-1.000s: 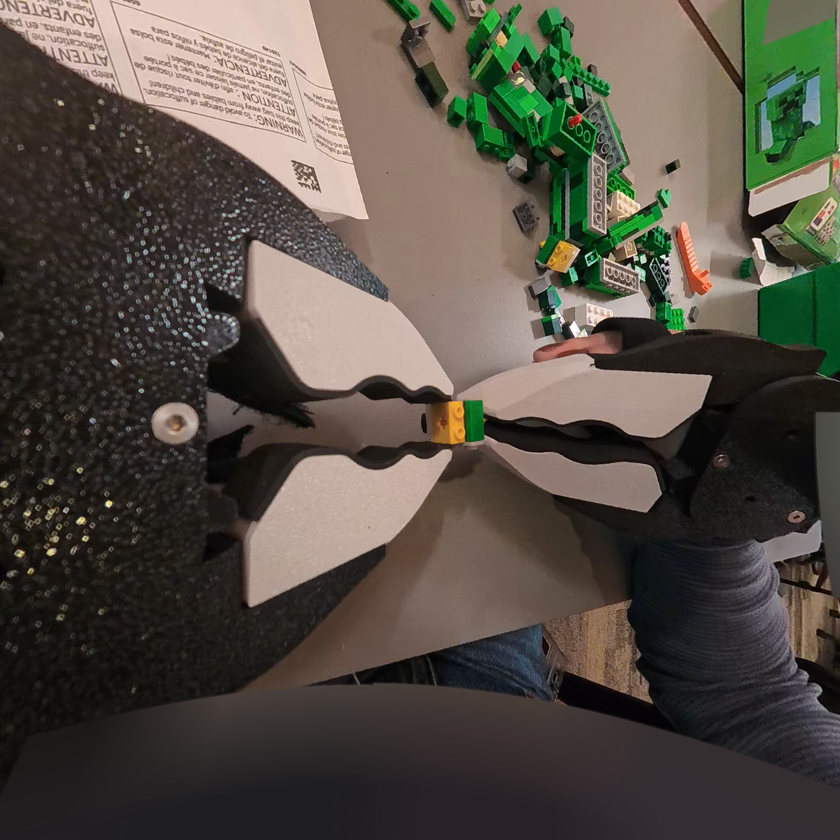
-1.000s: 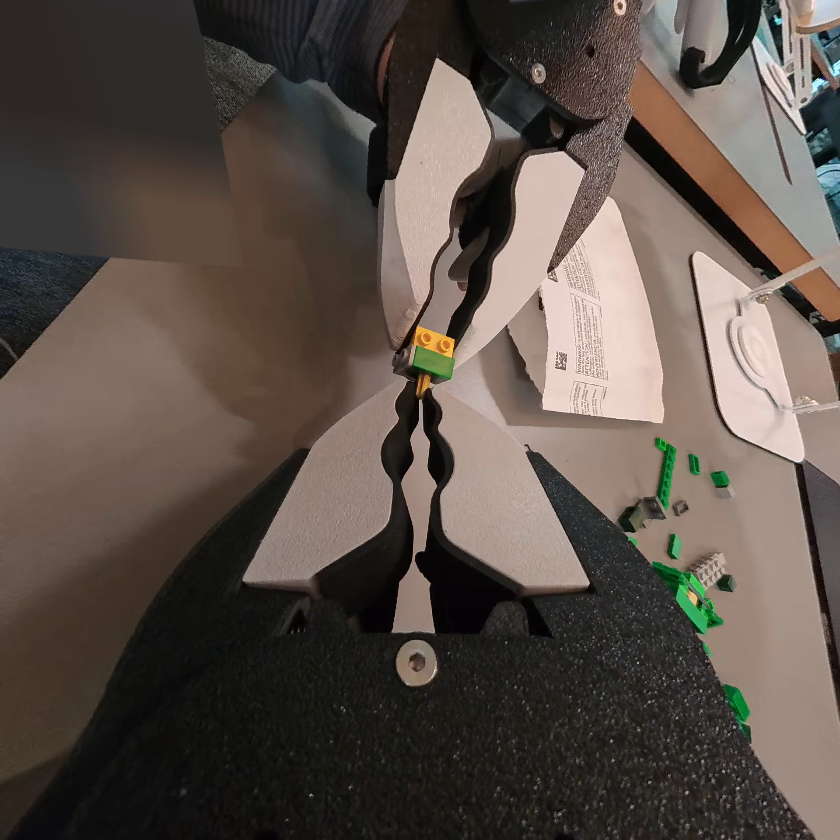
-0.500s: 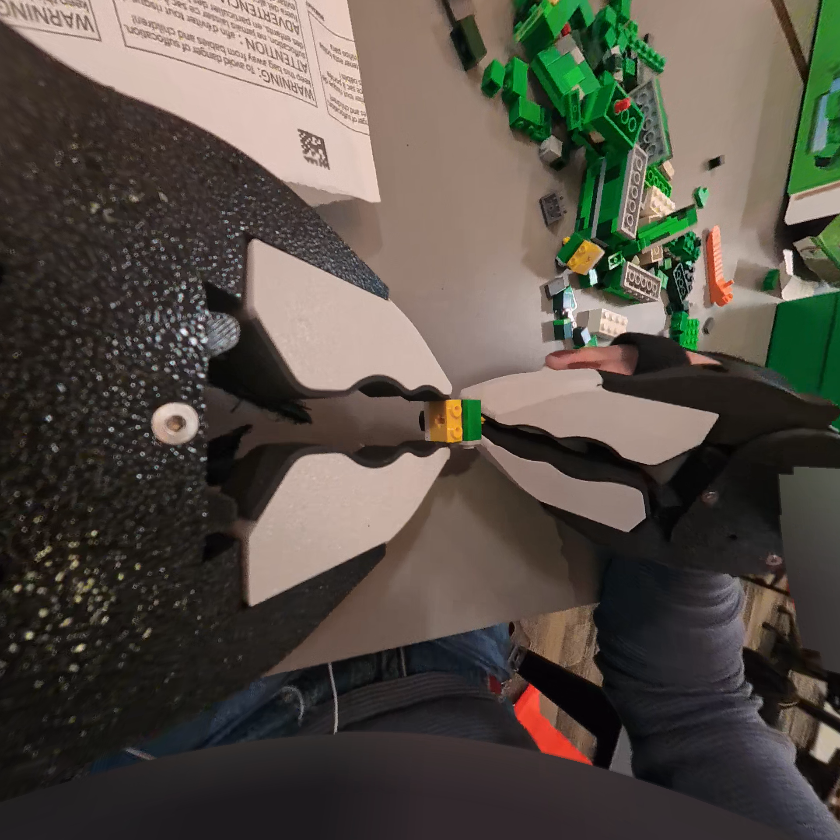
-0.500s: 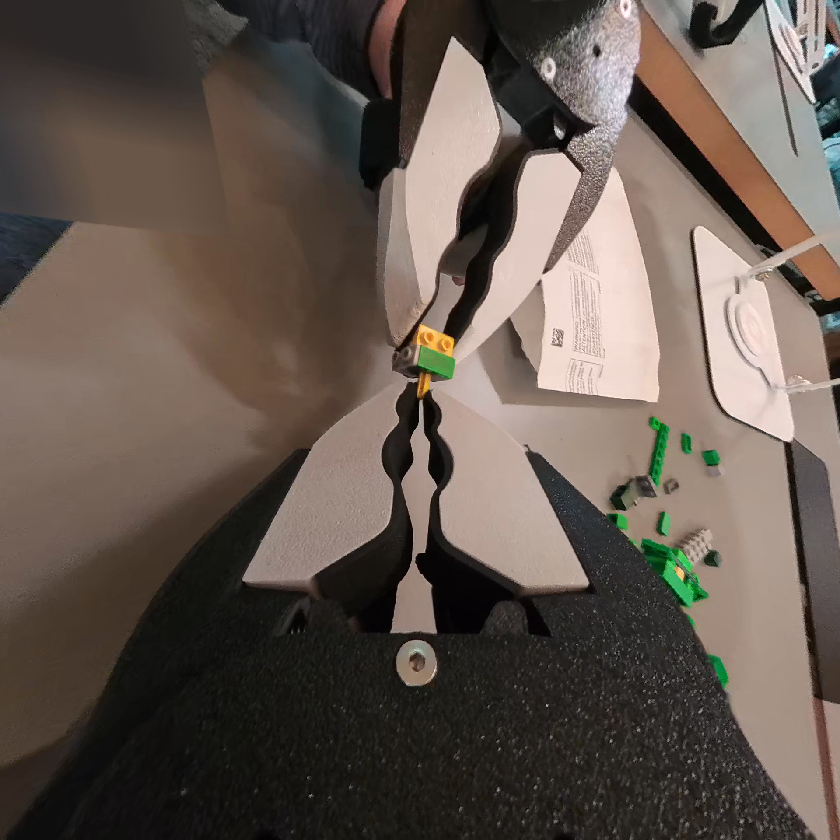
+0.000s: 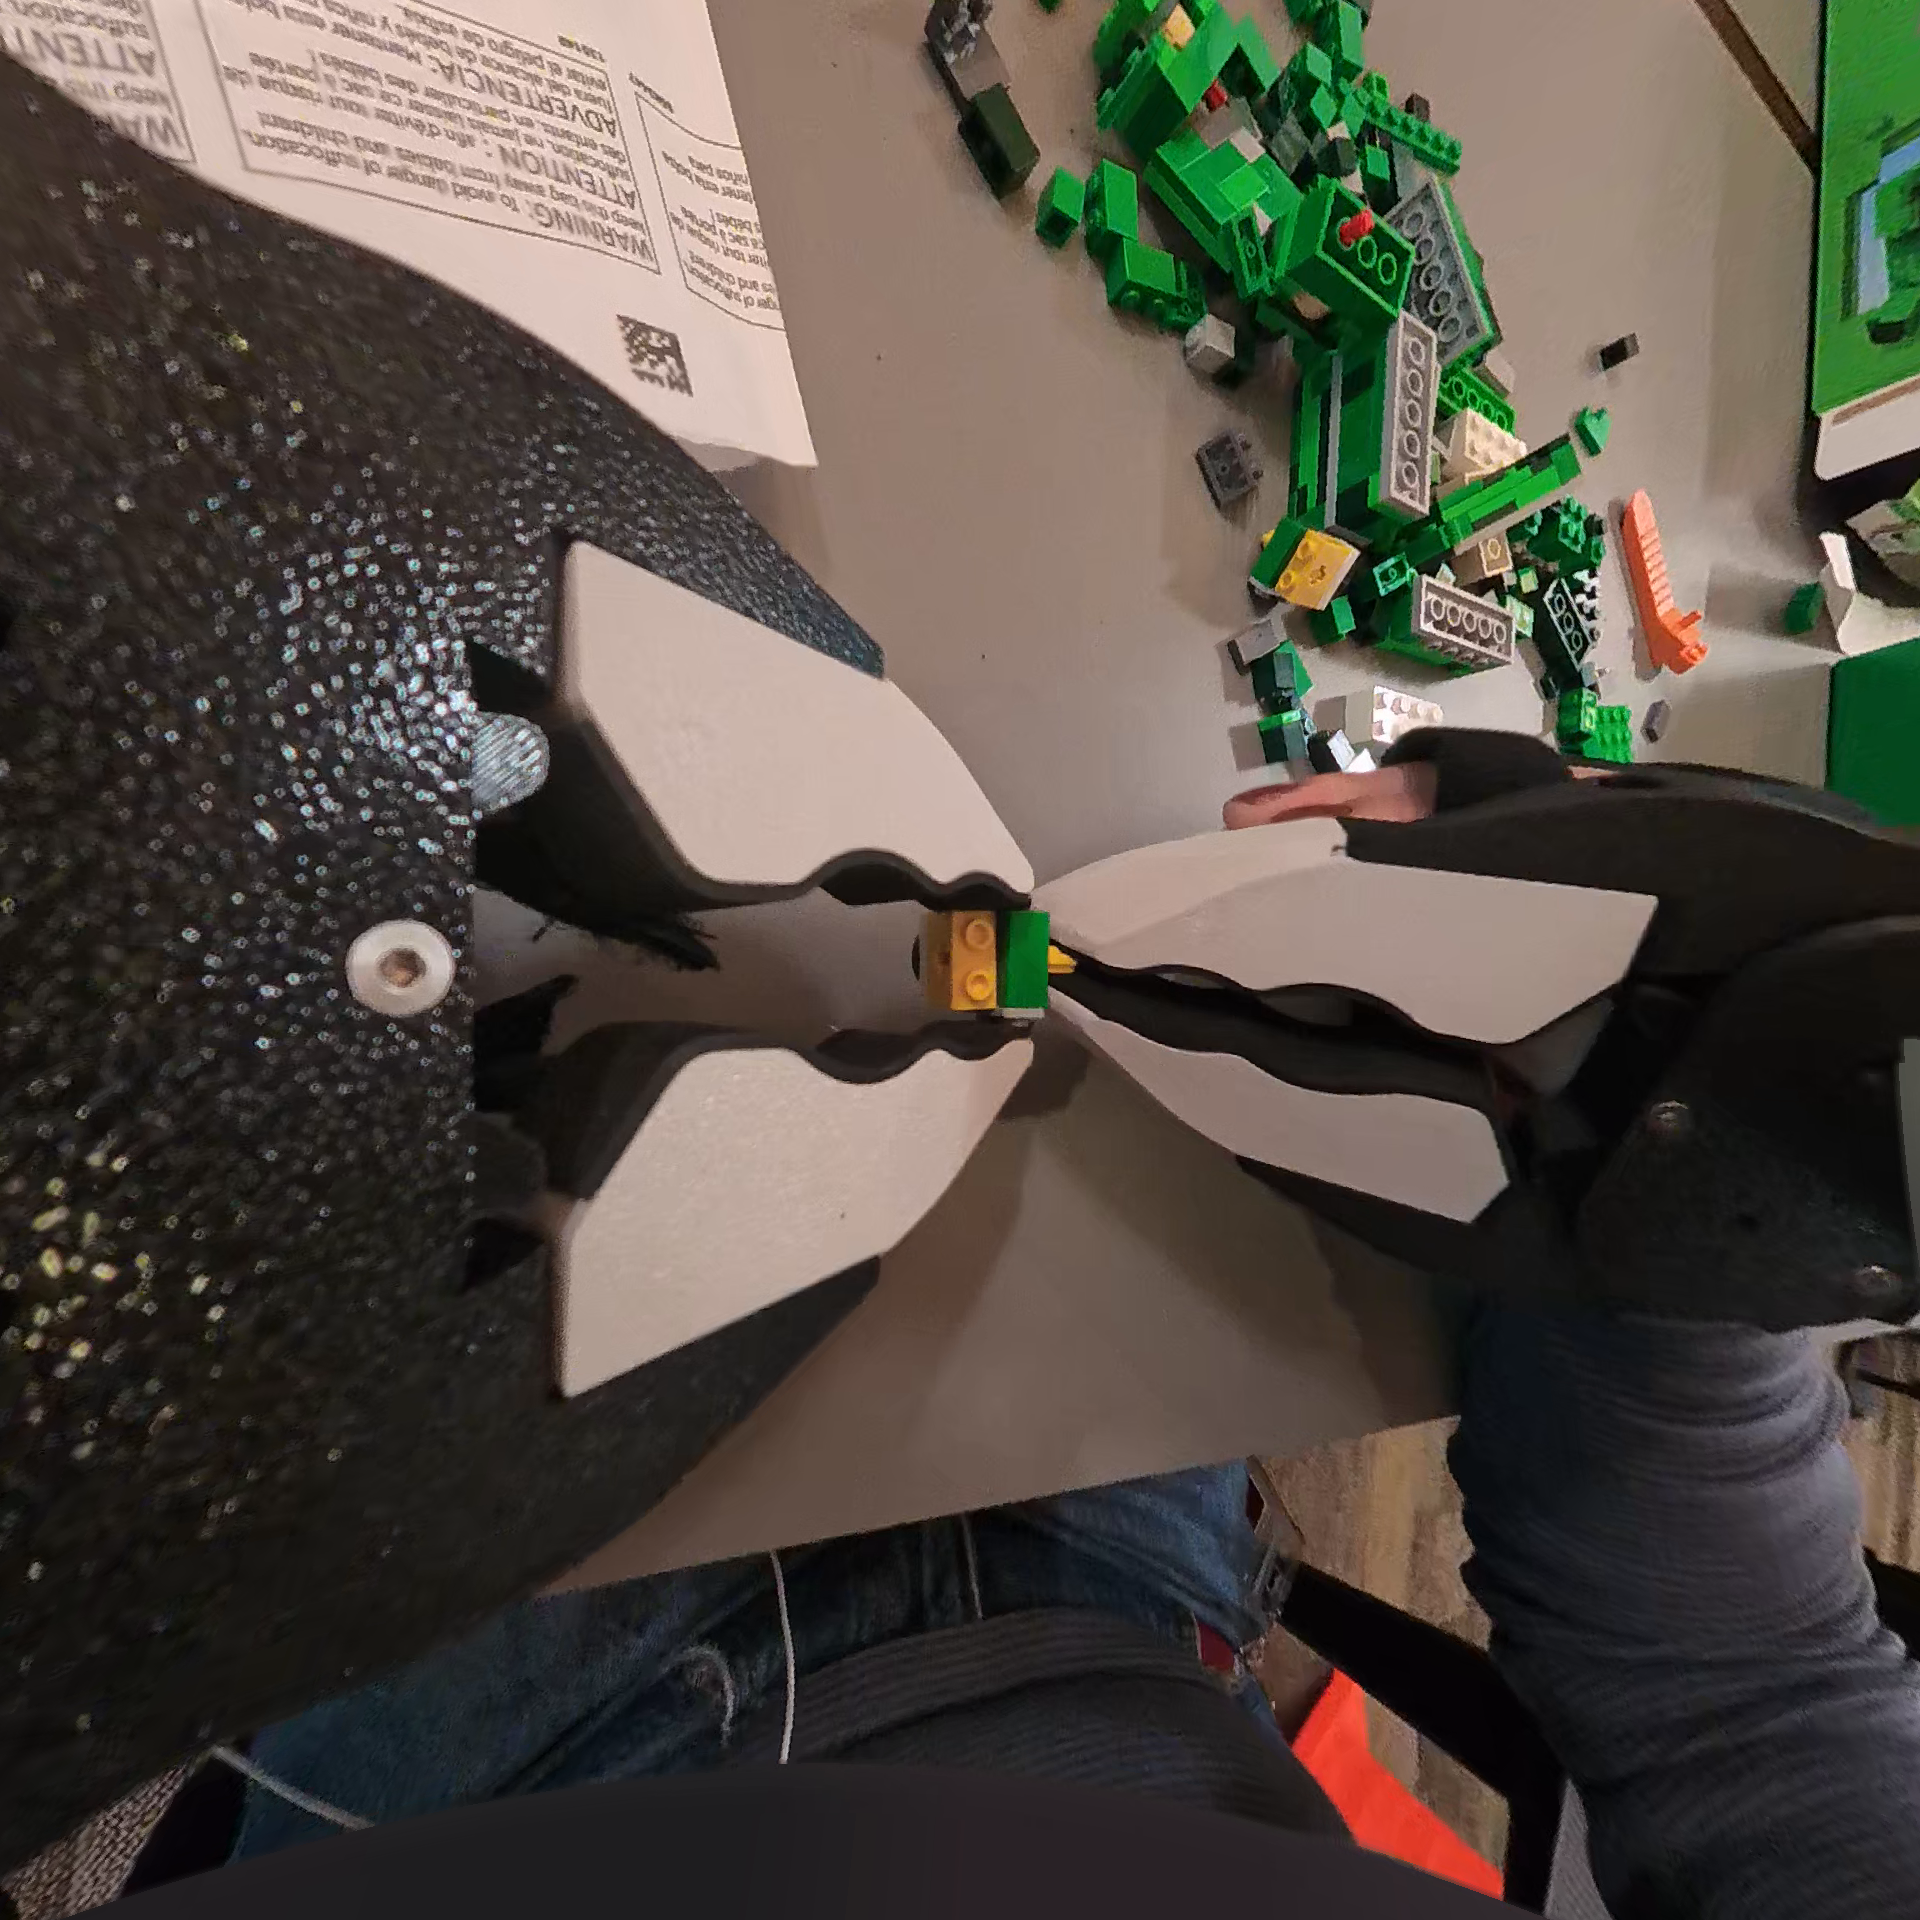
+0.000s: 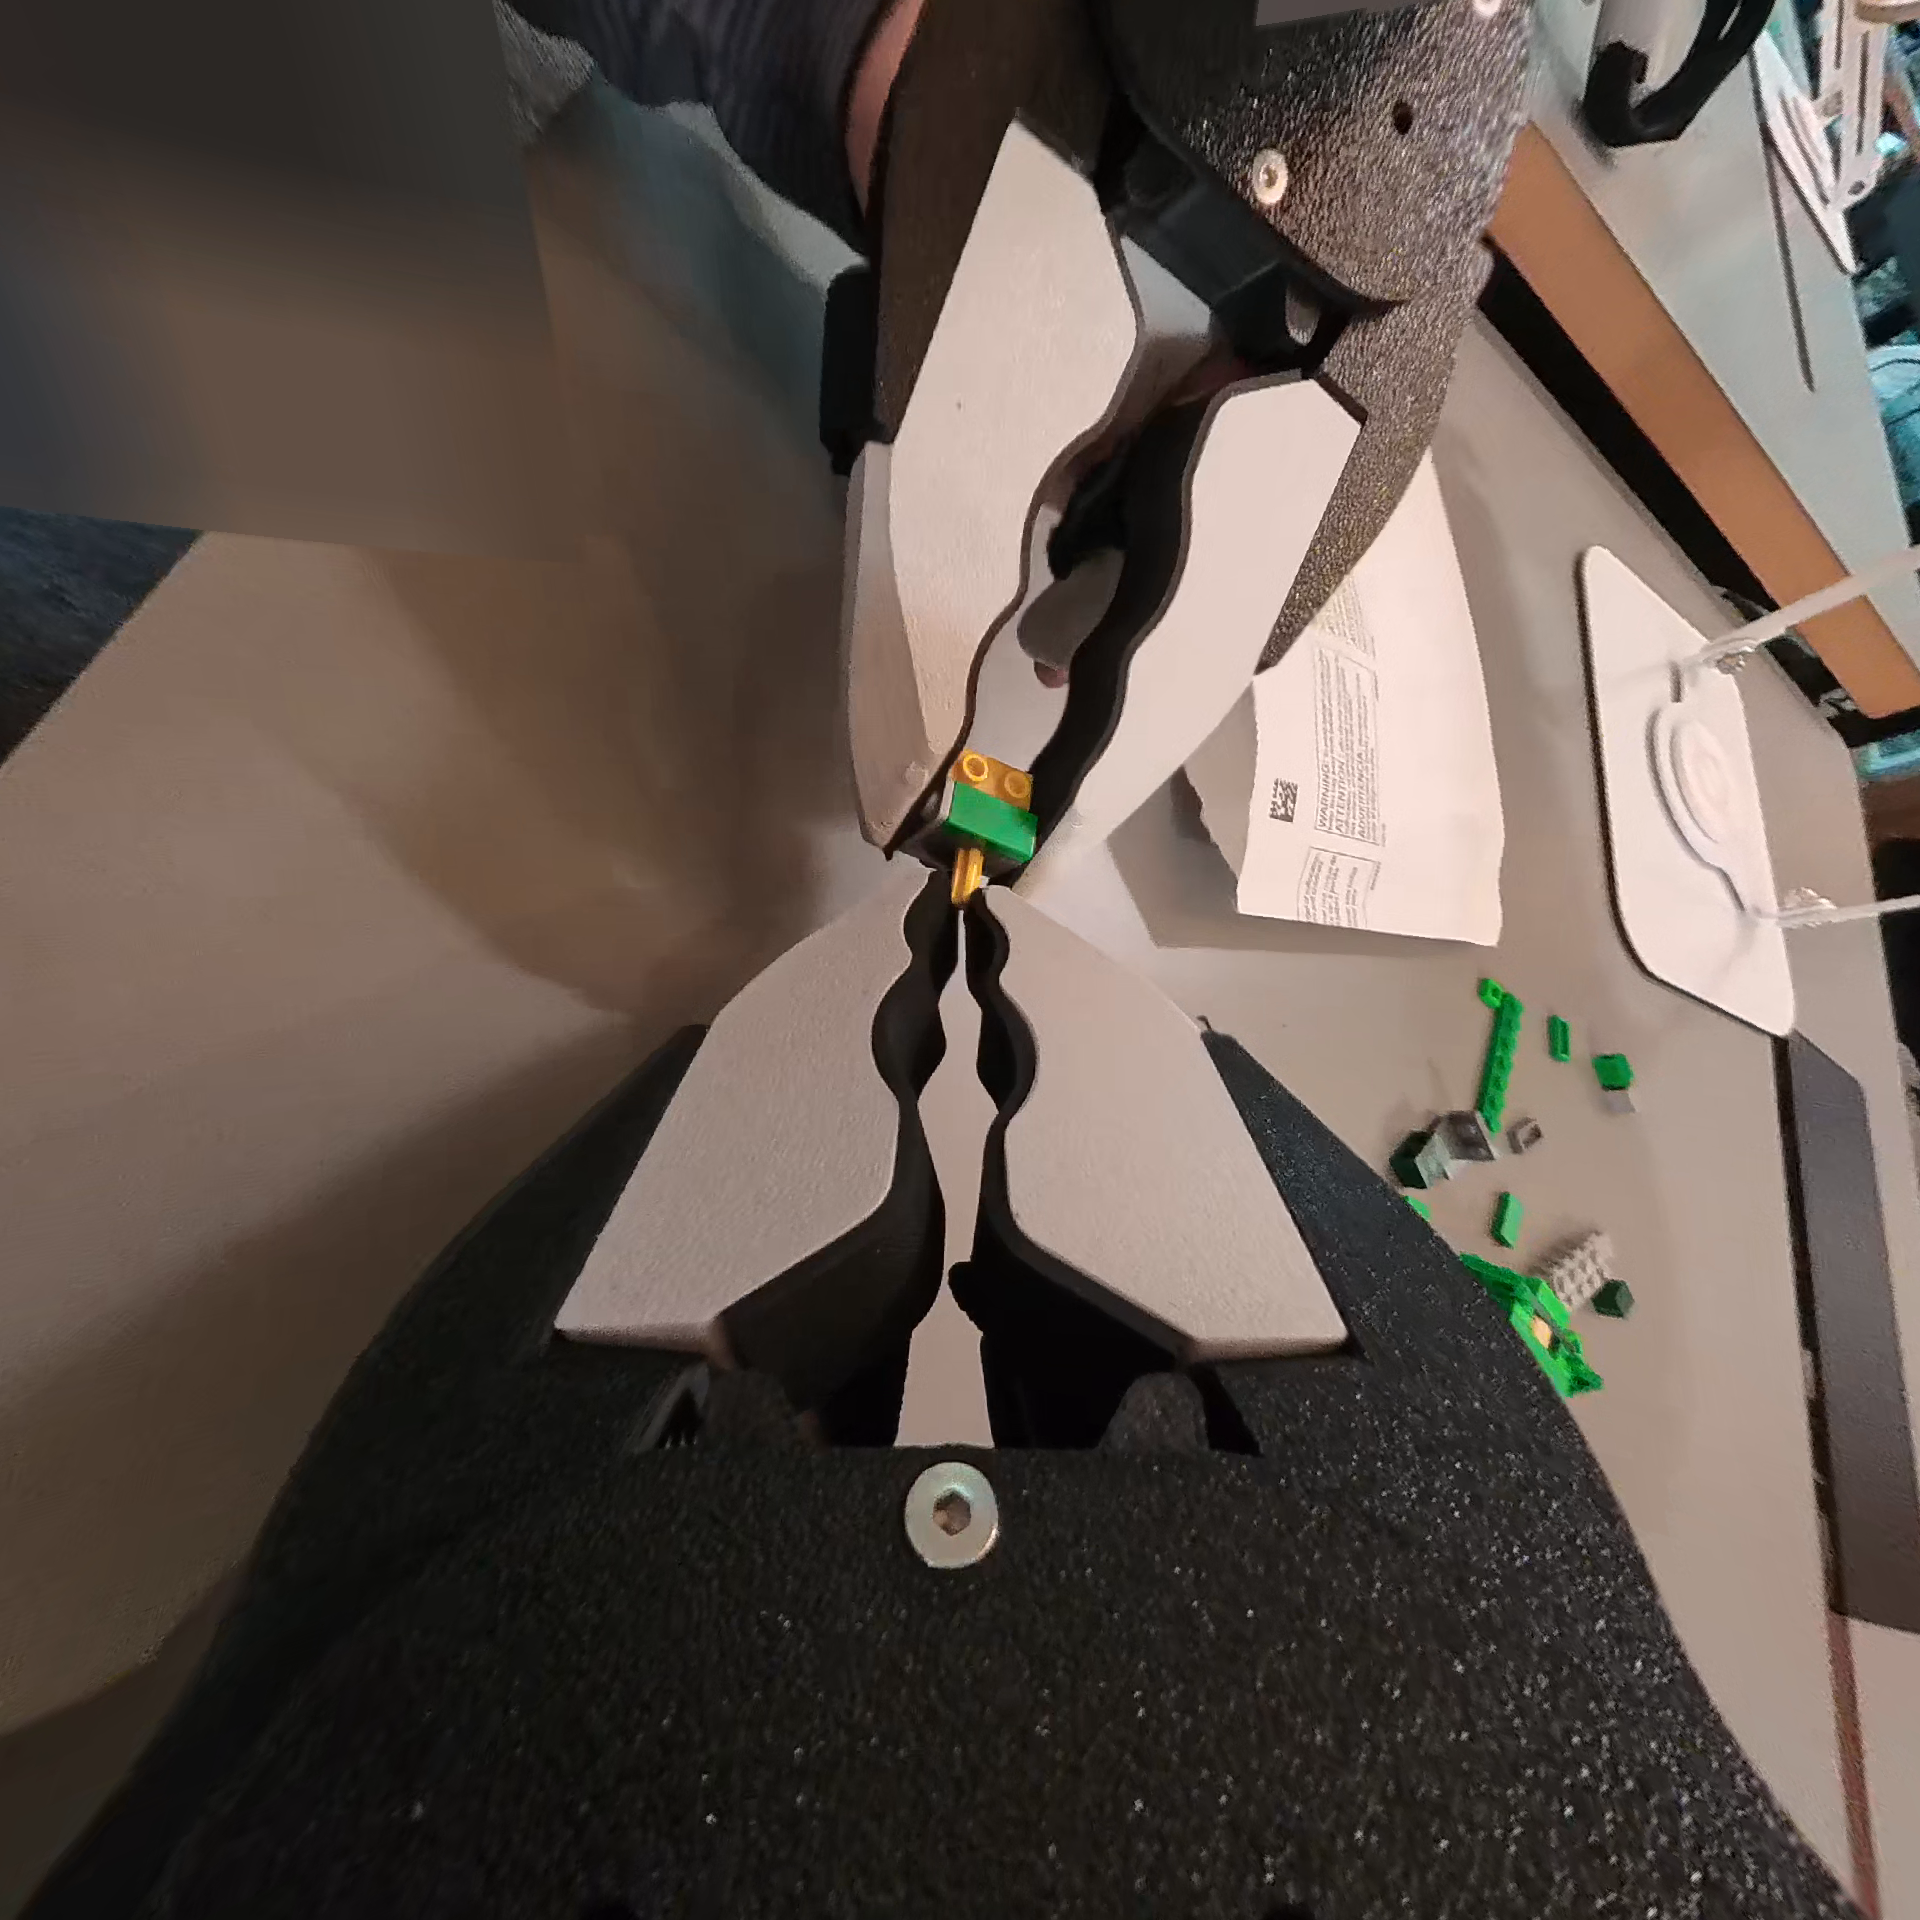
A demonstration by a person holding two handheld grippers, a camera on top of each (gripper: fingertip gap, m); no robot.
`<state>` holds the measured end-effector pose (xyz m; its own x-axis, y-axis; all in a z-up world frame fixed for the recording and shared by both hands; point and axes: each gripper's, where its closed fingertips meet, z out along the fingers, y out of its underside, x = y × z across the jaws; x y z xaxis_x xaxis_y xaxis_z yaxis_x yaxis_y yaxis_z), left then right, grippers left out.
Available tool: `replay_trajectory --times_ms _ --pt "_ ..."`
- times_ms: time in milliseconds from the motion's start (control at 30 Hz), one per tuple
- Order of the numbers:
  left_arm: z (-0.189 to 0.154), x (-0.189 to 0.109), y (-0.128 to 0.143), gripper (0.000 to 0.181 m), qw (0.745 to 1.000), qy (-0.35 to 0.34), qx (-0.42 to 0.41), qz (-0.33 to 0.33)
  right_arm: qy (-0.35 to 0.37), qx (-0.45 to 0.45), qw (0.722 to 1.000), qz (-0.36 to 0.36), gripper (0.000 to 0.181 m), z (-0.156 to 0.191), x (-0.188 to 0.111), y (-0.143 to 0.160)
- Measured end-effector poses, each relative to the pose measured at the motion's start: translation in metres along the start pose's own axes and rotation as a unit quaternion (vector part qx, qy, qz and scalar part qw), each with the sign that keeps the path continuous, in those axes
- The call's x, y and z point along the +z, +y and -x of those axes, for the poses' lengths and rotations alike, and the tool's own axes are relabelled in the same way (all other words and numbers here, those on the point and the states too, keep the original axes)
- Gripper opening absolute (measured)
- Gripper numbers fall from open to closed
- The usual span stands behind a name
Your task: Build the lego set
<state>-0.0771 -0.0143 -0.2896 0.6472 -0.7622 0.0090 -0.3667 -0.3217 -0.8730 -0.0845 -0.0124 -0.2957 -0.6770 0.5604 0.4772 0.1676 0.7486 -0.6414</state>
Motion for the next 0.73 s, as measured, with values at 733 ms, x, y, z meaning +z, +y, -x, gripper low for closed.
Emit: replay_trajectory --times_ms 733 --pt "0.024 -0.033 0.006 0.020 0.998 -0.052 -0.031 -0.015 0.038 0.036 0.998 0.033 0.001 -0.016 -0.009 0.027"
